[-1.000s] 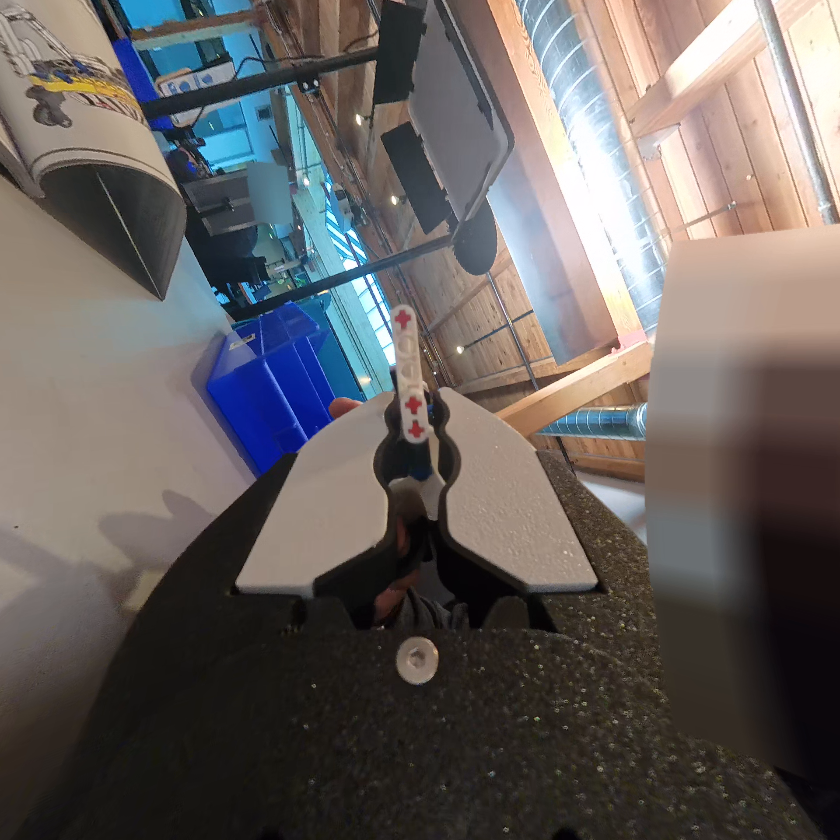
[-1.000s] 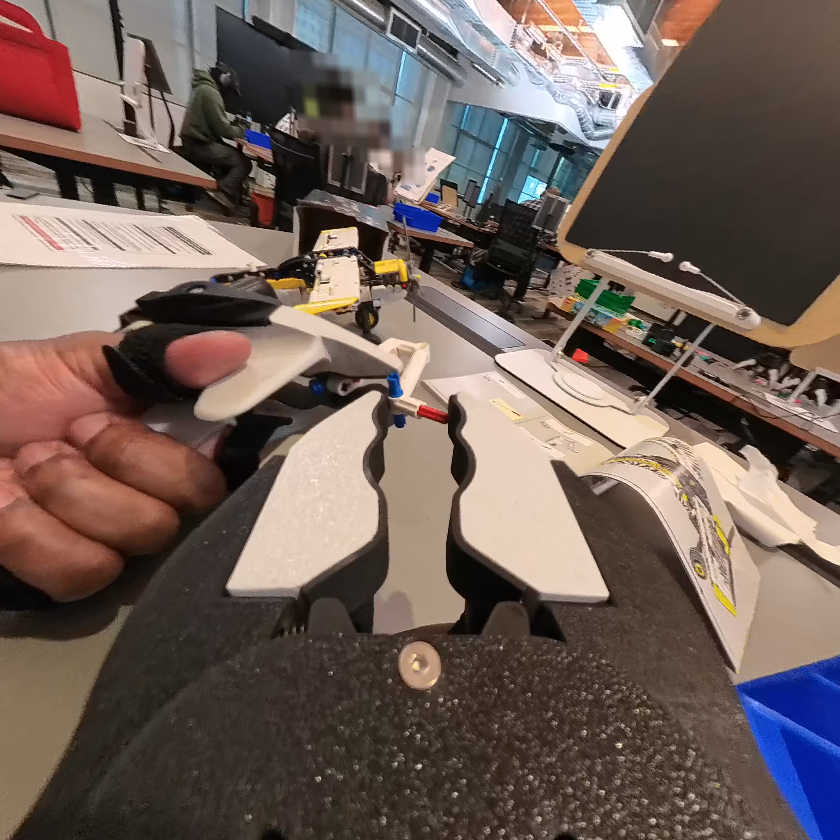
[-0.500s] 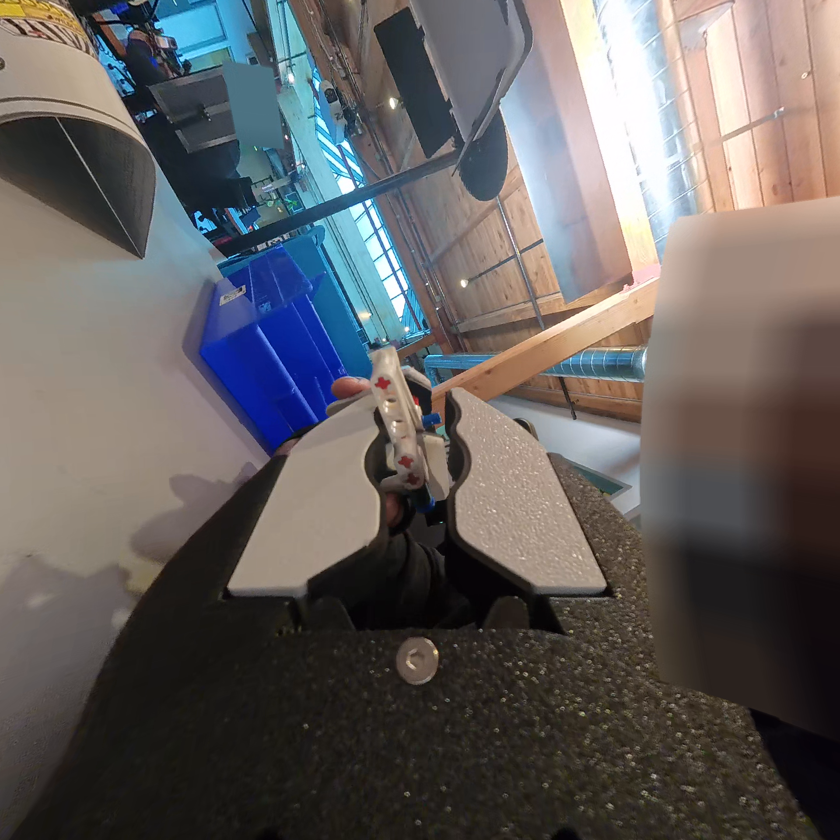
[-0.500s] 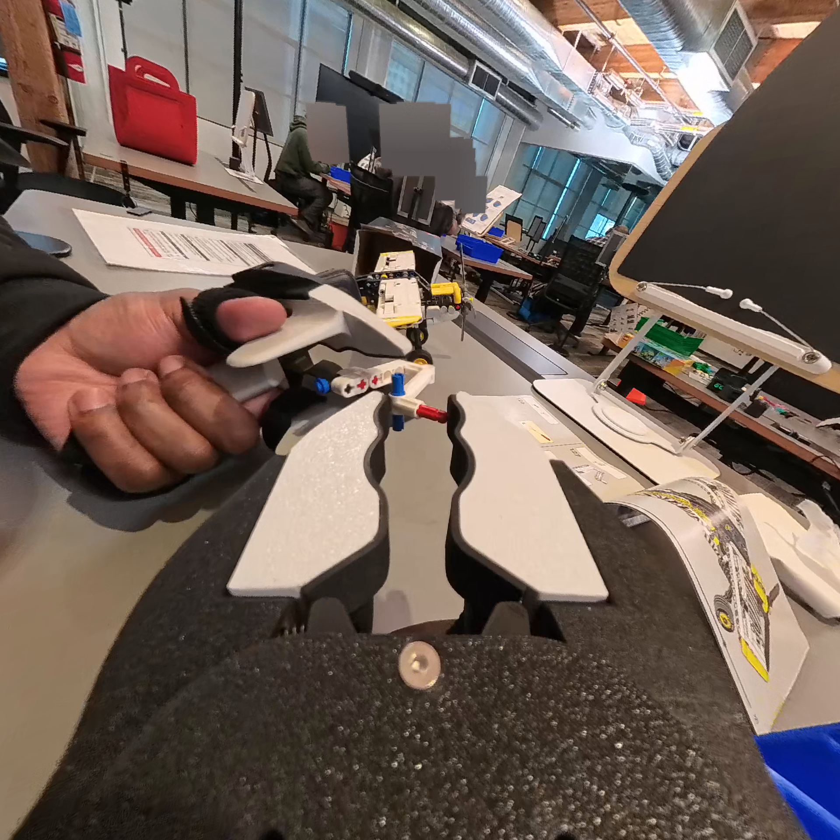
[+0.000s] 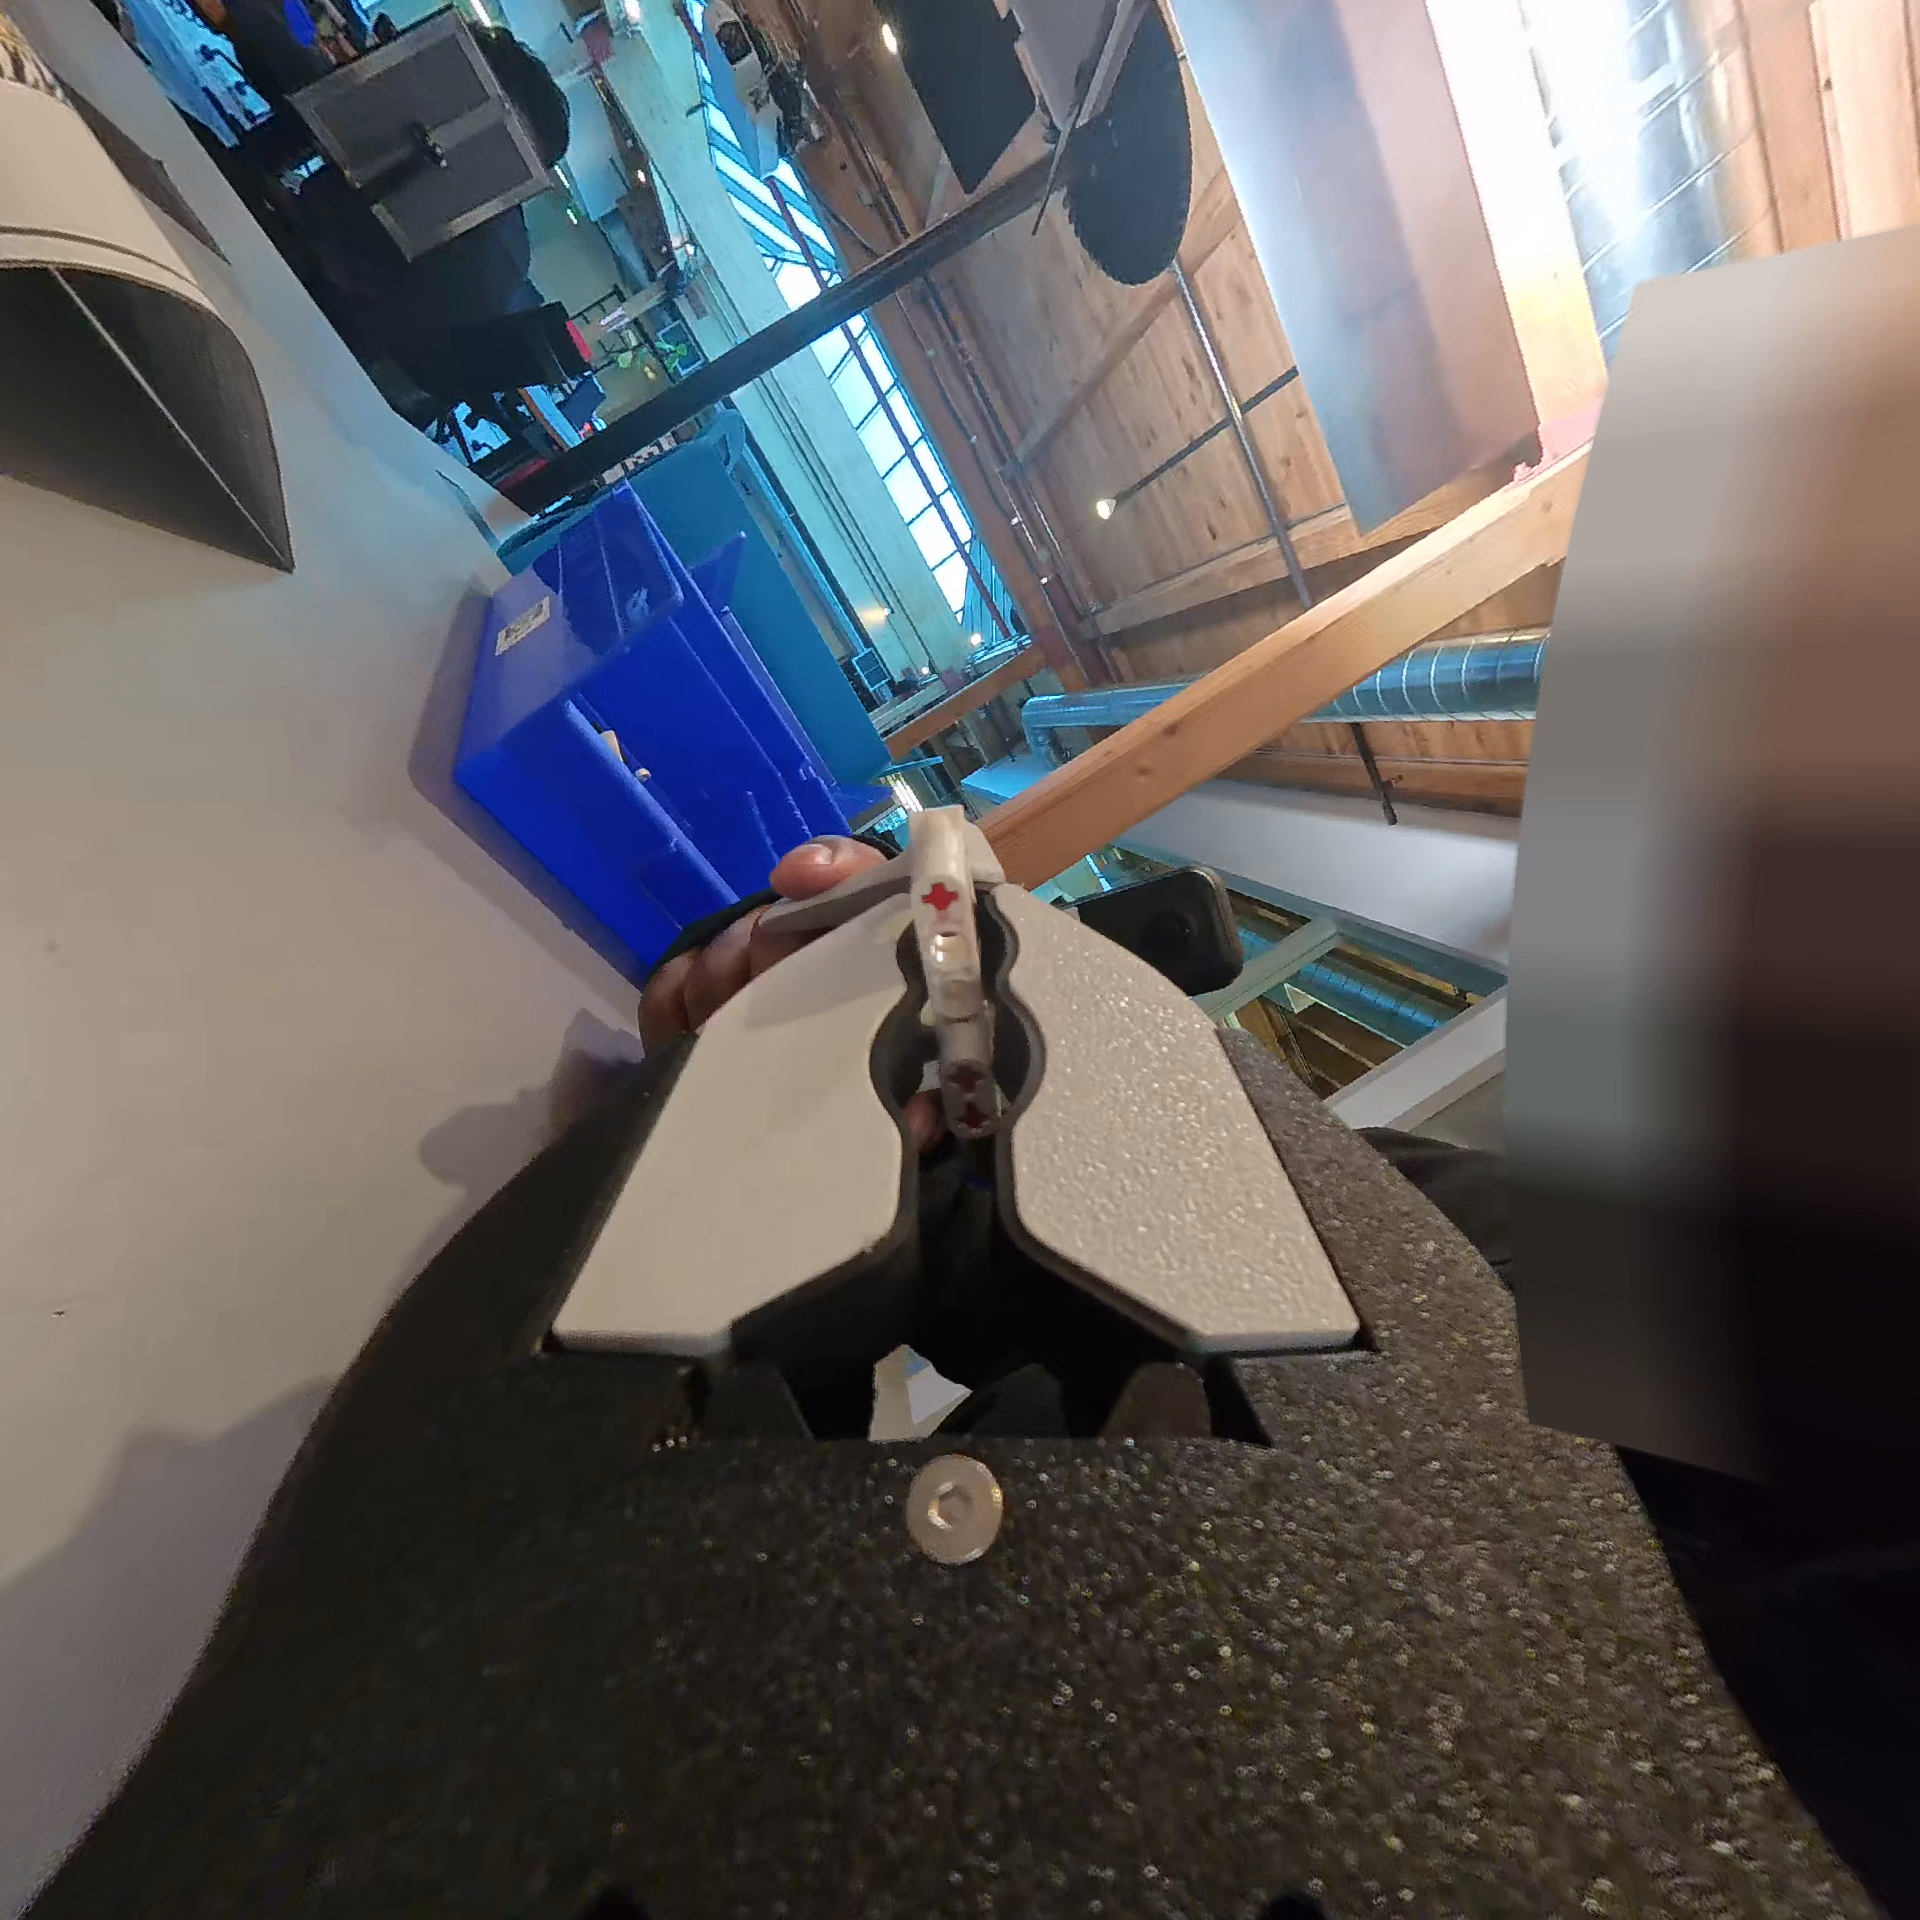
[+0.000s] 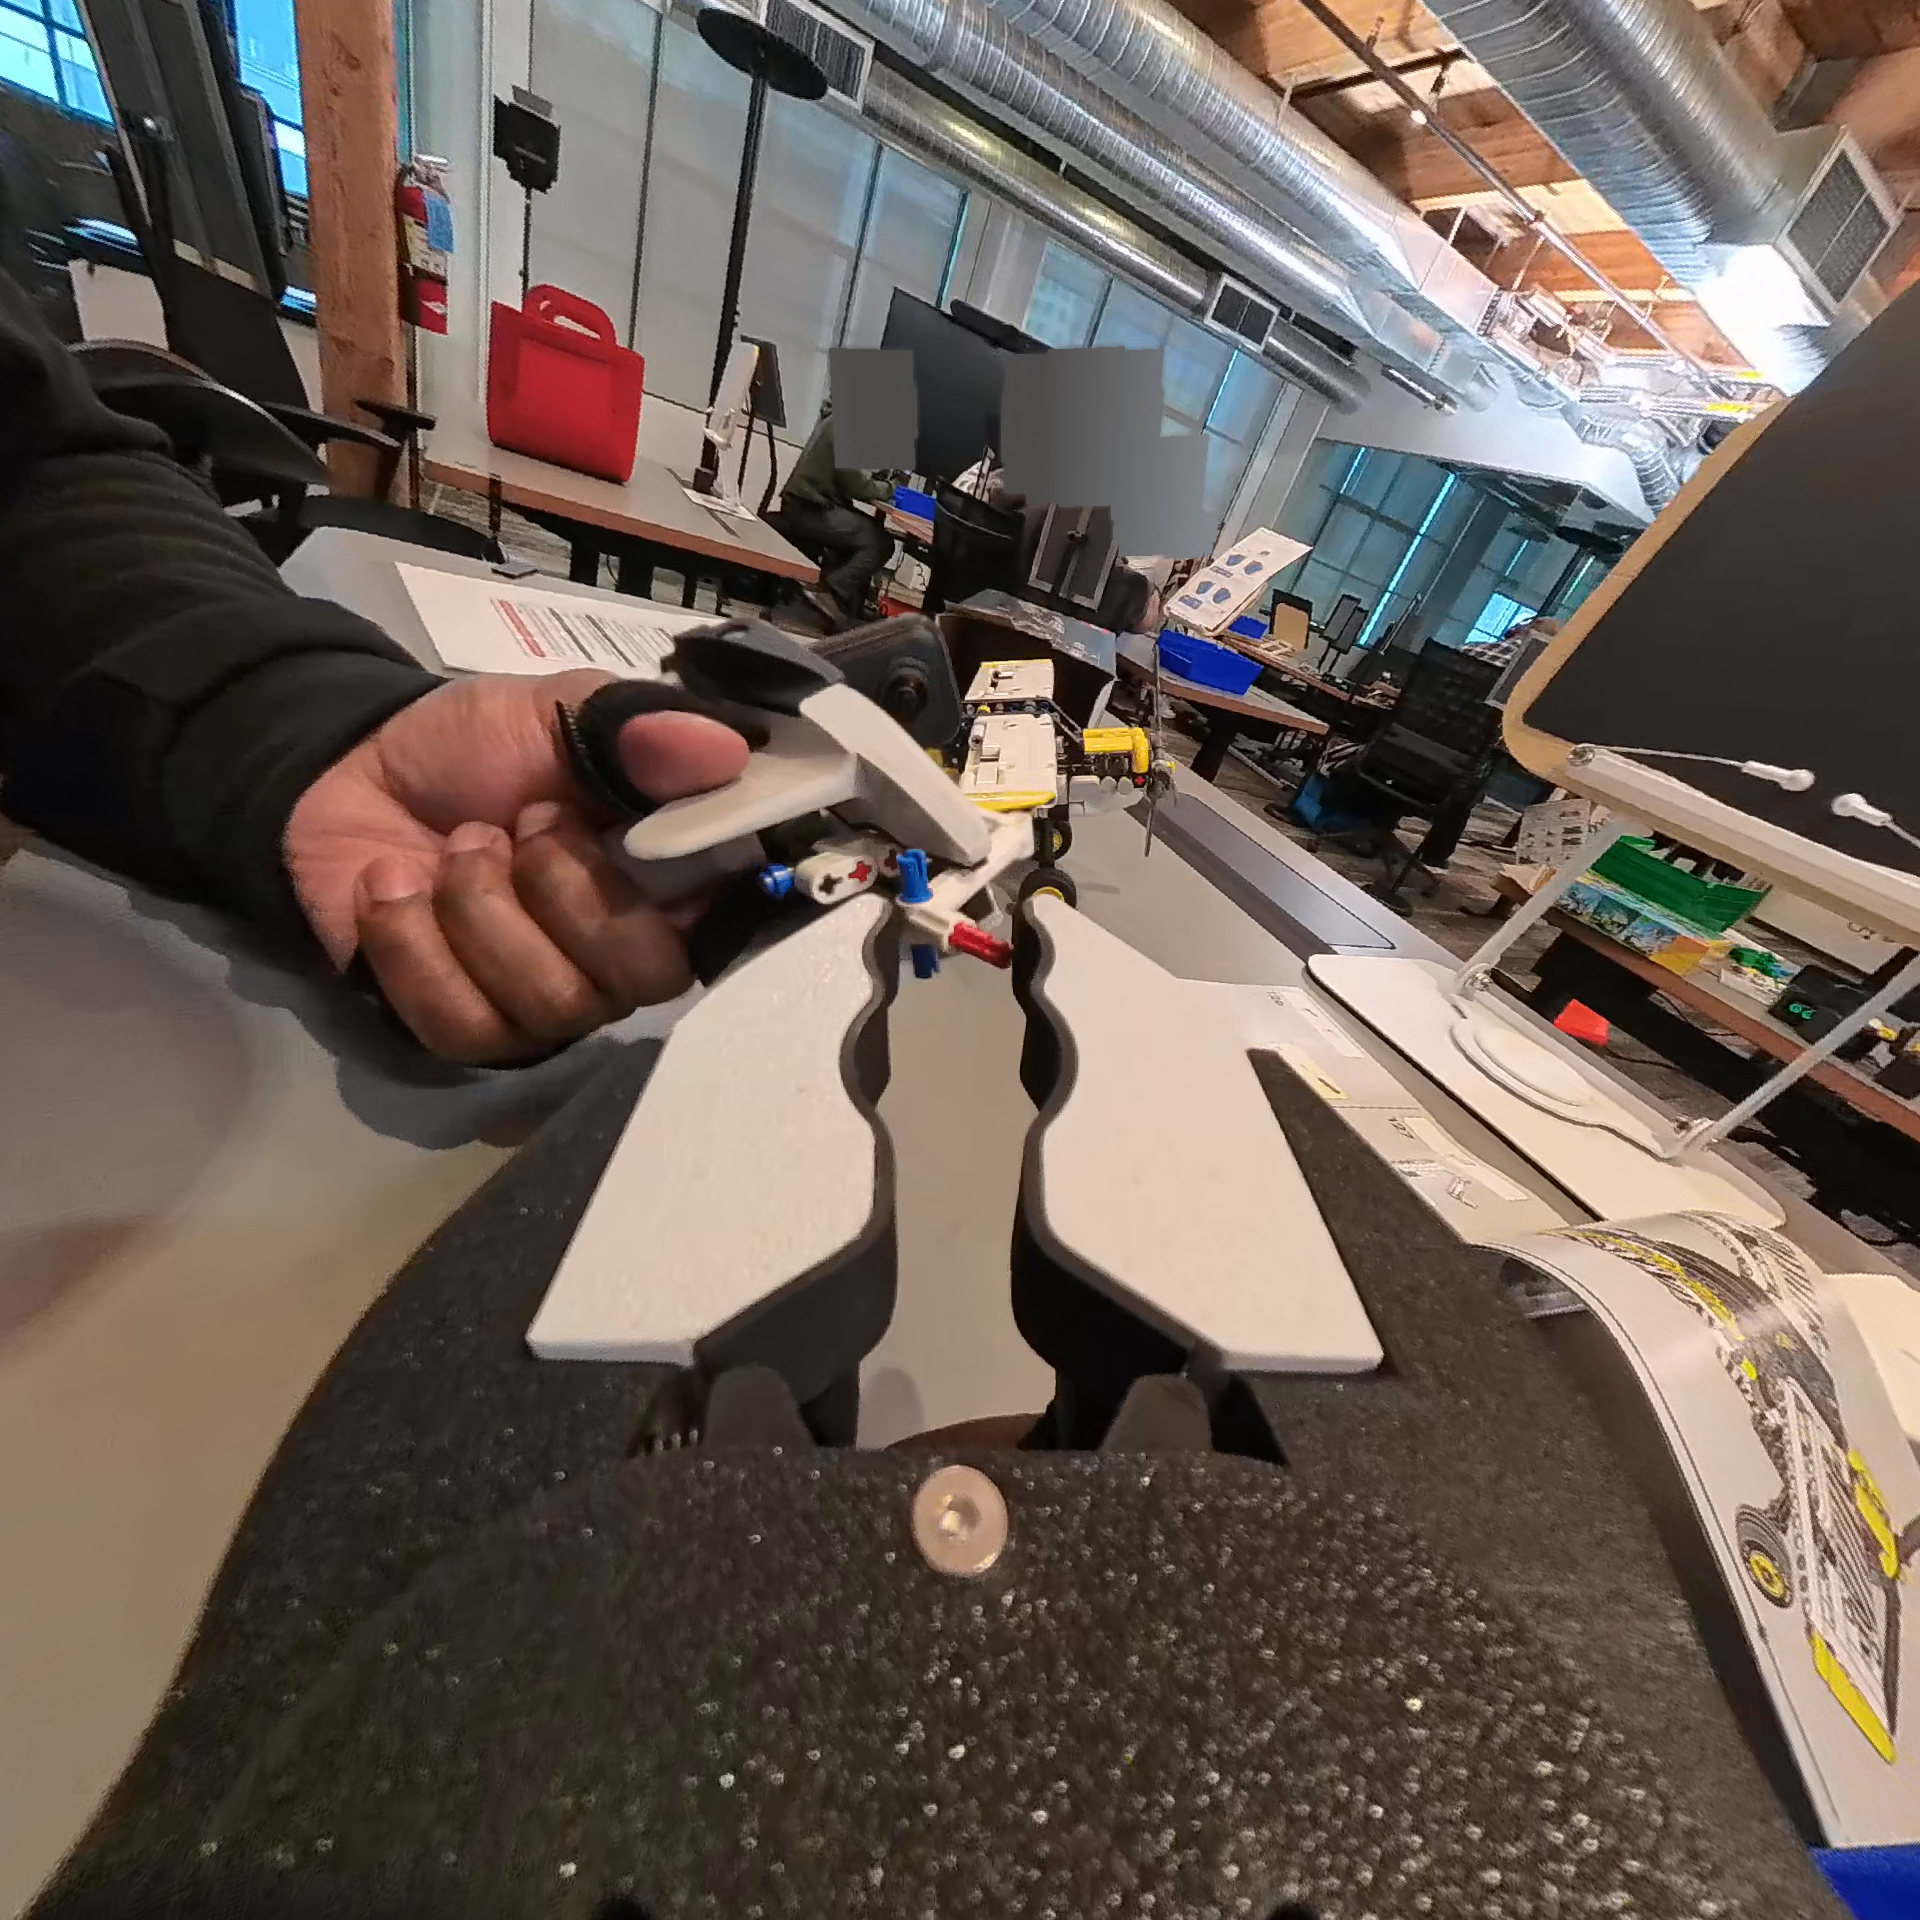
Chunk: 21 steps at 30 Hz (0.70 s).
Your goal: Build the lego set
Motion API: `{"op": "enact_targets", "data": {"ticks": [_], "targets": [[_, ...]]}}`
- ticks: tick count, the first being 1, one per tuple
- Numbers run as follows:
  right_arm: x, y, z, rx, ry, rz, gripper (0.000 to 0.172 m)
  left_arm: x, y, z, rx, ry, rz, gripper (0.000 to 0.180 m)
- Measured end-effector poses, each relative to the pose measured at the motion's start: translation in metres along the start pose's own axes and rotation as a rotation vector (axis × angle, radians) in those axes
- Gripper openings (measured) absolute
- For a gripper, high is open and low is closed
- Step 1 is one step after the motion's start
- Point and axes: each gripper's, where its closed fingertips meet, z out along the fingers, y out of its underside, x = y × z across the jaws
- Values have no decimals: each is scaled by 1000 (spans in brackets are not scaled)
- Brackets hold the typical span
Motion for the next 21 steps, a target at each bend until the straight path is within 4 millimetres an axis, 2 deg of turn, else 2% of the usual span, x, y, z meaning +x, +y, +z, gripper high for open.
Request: {"op": "enact_targets", "data": {"ticks": [5,13,21], "targets": [[2,3,3,-21,34,0,21,-4,-2,-2,45,-12,-45,8],[15,10,15,-107,268,-52,28,-8,-18,-16,361,-23,-39,7],[18,11,18,-136,345,-63,32,-9,-21,-19,433,-16,-35,7]]}}
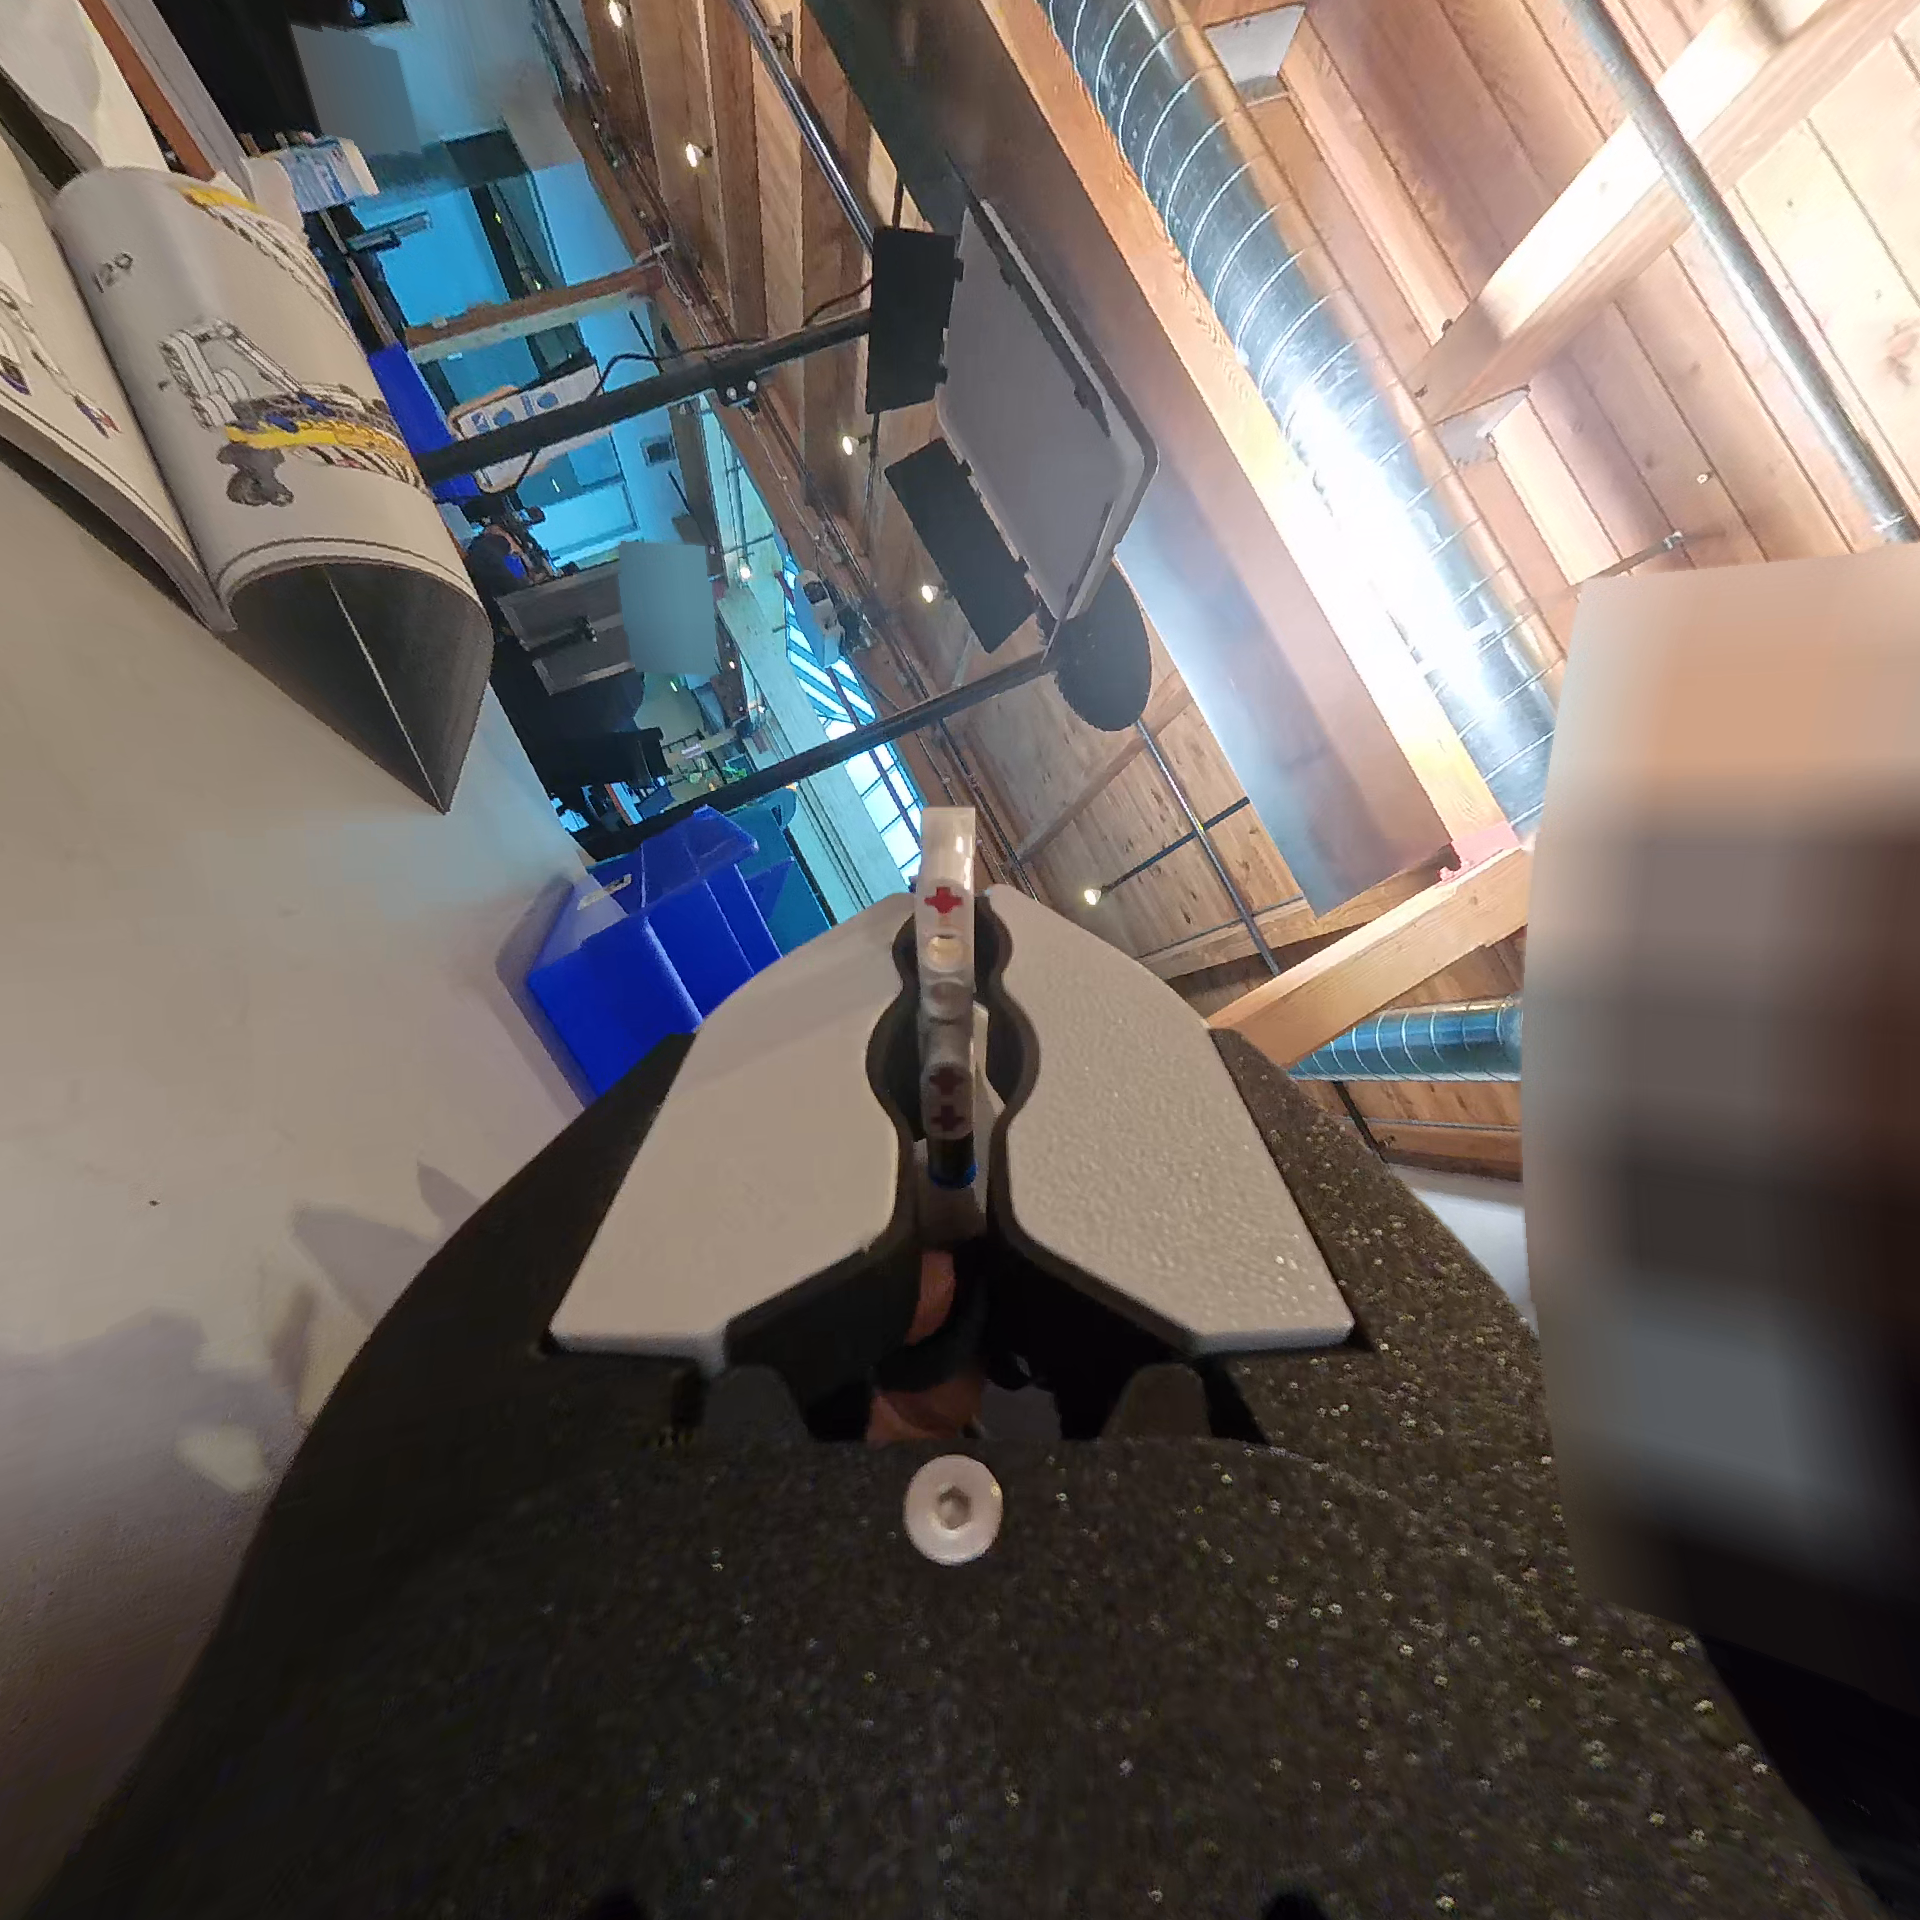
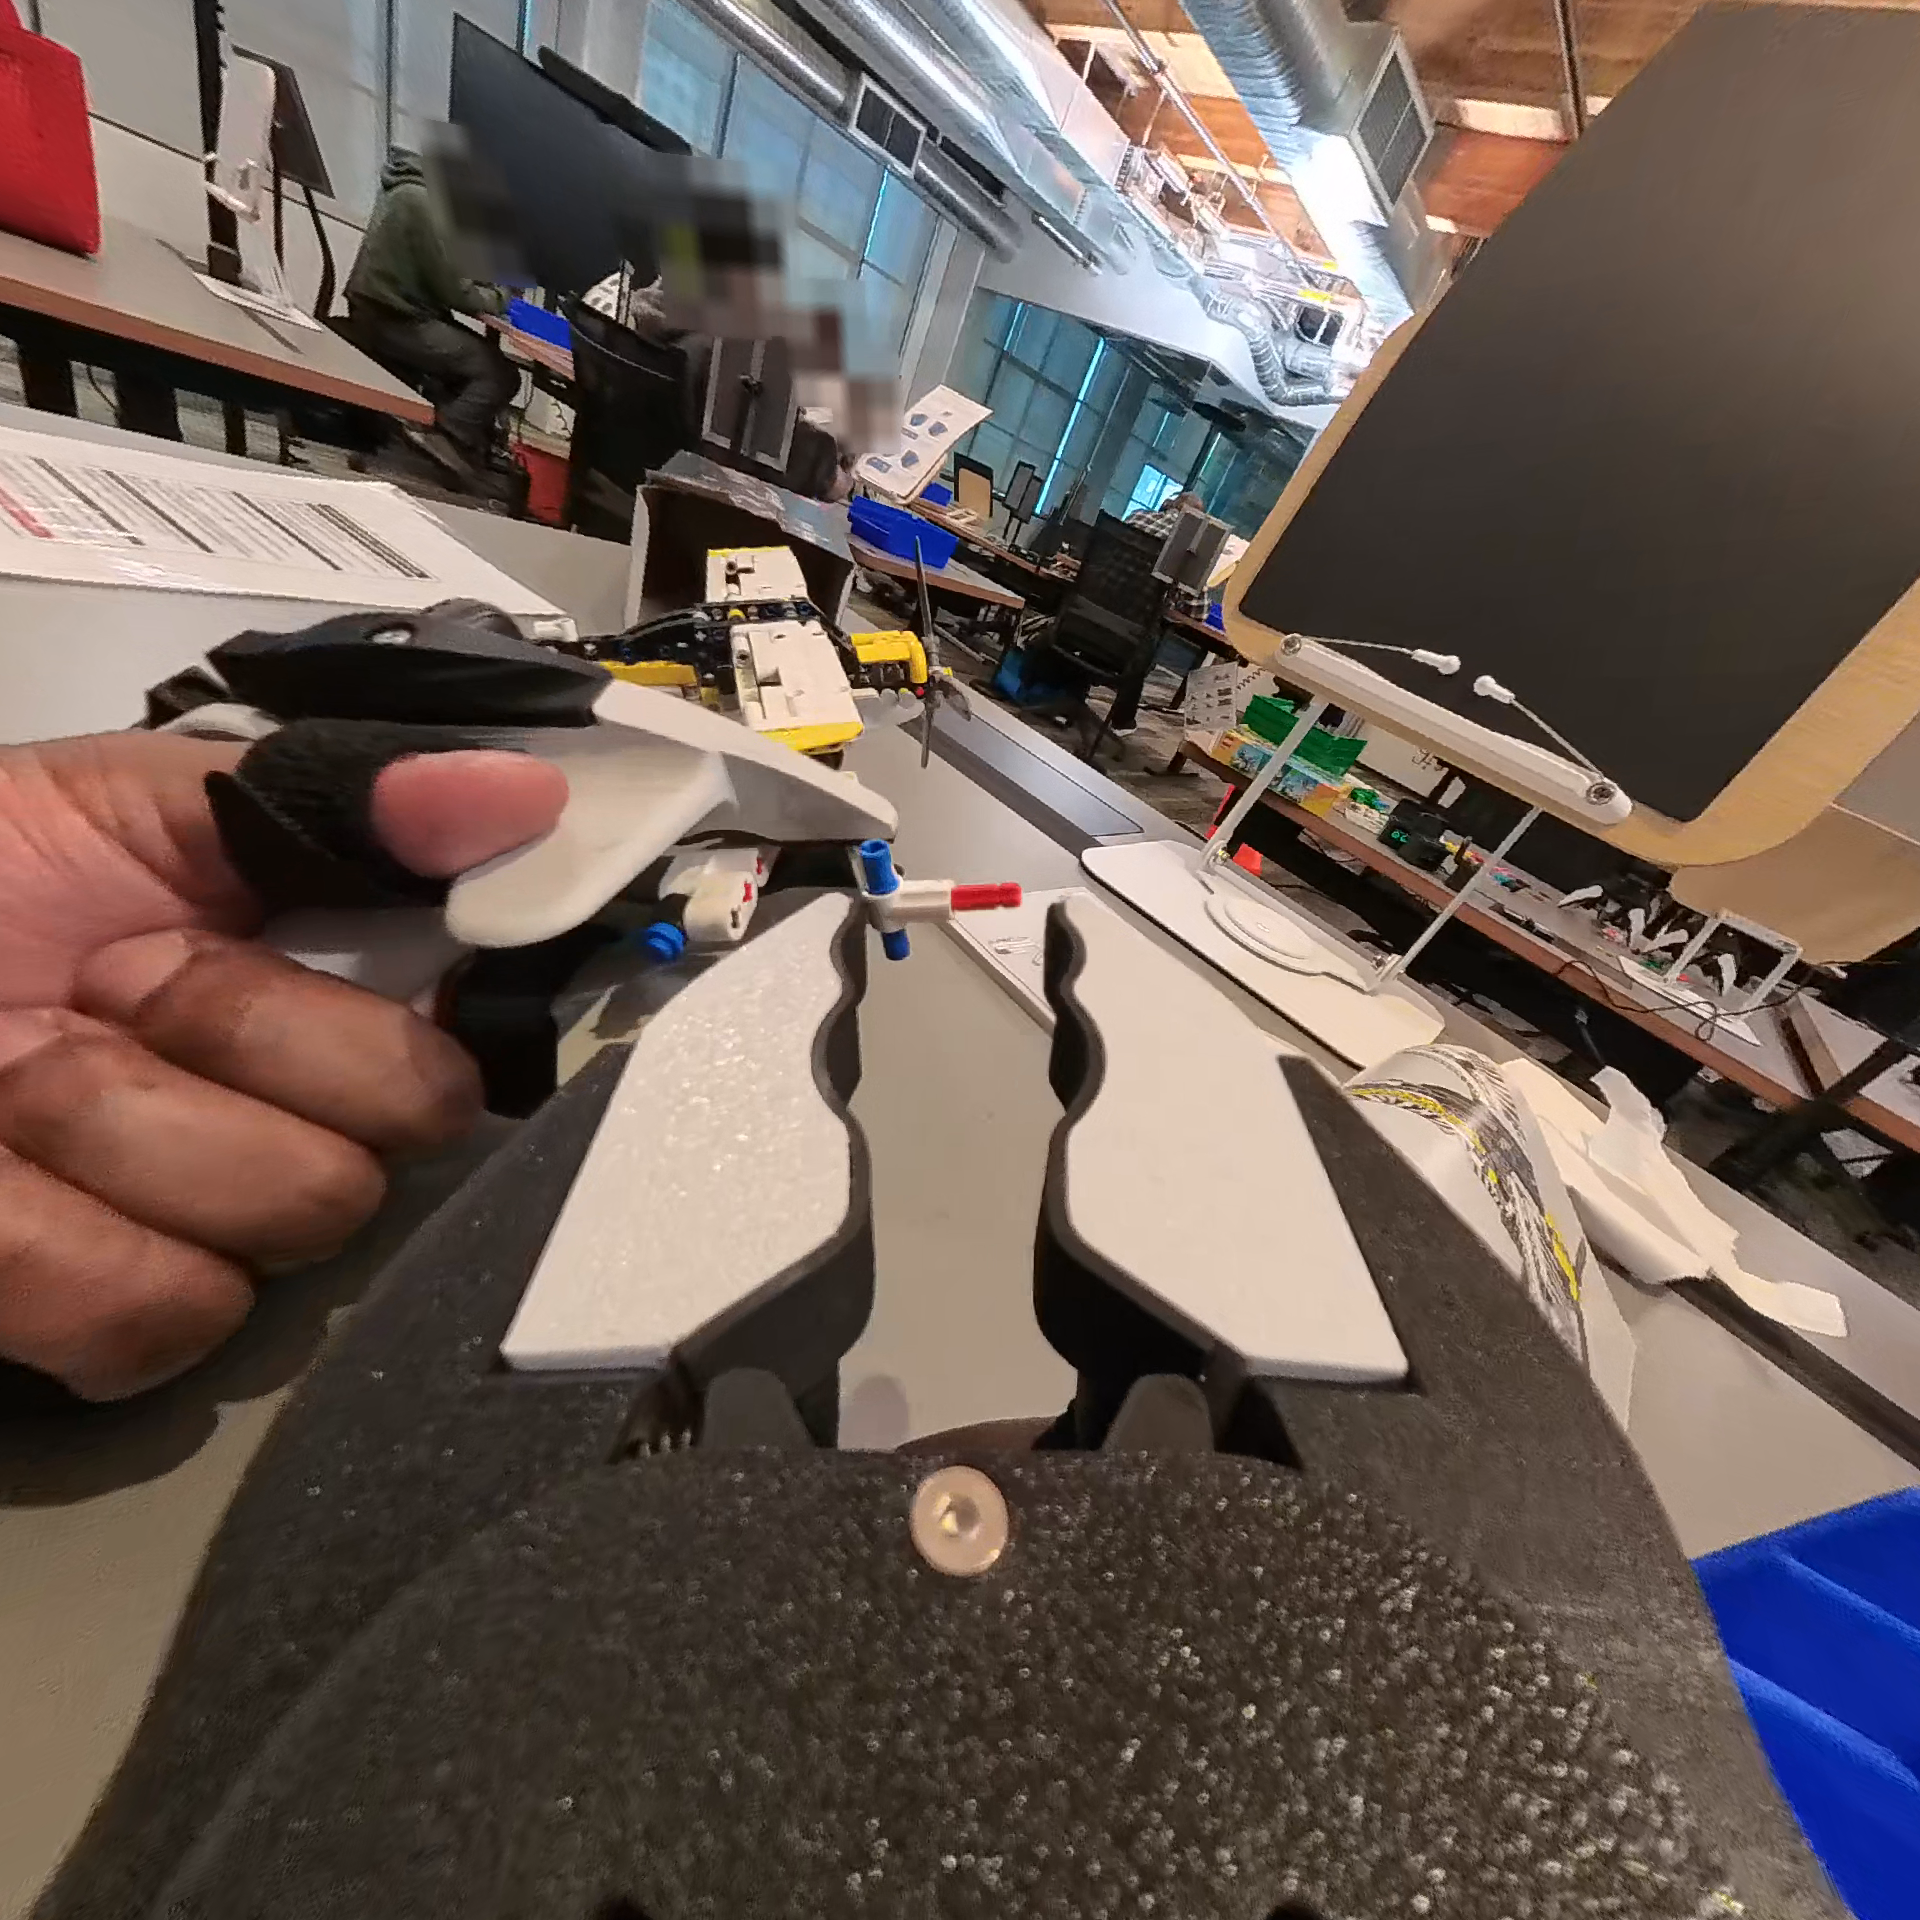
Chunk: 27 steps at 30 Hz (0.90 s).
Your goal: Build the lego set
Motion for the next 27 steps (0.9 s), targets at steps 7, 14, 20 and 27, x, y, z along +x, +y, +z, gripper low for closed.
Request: {"op": "enact_targets", "data": {"ticks": [7,14,20,27], "targets": [[3,5,2,-16,2,48,35,-4,-2,1,10,-21,28,7],[8,16,6,-60,-15,141,36,-6,-10,1,10,-39,64,8],[12,18,10,-56,-26,165,42,-10,-17,5,4,-87,137,7],[24,21,31,-43,-12,153,48,-24,-35,16,38,-124,166,7]]}}
